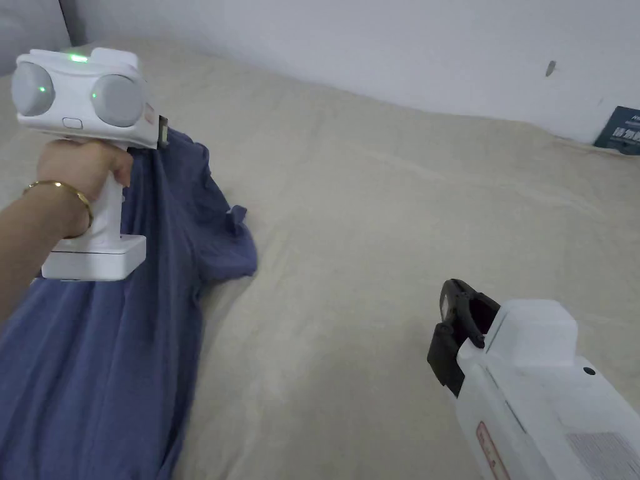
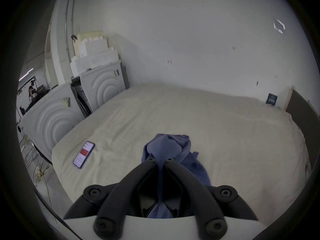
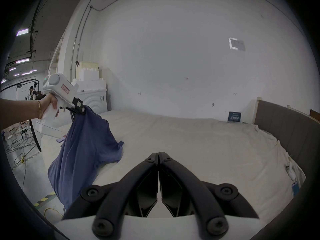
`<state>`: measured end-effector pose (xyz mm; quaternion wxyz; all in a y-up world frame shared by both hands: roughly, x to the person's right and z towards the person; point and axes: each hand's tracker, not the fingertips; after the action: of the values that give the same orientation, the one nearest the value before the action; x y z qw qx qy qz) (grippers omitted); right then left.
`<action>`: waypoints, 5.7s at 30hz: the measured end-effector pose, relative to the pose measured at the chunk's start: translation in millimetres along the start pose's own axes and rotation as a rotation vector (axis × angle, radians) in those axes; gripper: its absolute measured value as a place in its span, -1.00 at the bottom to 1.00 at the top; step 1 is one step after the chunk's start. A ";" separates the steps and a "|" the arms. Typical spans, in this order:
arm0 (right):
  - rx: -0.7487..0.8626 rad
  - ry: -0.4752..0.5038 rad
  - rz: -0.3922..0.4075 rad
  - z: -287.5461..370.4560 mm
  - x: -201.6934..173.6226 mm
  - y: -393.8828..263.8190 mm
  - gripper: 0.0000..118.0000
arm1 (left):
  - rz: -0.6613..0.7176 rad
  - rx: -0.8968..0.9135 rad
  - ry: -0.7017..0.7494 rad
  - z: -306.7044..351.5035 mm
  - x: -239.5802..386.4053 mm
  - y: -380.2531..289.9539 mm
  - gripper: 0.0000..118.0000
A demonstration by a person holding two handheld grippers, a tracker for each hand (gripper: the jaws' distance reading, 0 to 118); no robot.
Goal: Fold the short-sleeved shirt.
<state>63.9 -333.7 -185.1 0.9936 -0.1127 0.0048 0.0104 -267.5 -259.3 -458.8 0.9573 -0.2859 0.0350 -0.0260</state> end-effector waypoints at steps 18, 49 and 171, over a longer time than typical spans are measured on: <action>0.153 -0.163 -0.044 100.3 65.8 28.3 -1.00 | -0.158 0.431 -0.250 196.7 96.2 94.6 -1.00; 0.005 -0.552 -0.165 182.9 189.5 -40.9 -1.00 | -0.514 -0.374 -0.838 131.2 497.7 -270.9 0.00; -0.831 -0.415 -0.425 -47.0 260.8 -106.5 -0.90 | -0.061 0.241 -0.263 135.7 139.6 -224.9 -0.95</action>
<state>326.6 -442.9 -210.1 0.8251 -0.4923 -0.2200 -0.1688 -123.9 -382.9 -229.4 0.9797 -0.1707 -0.1024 -0.0216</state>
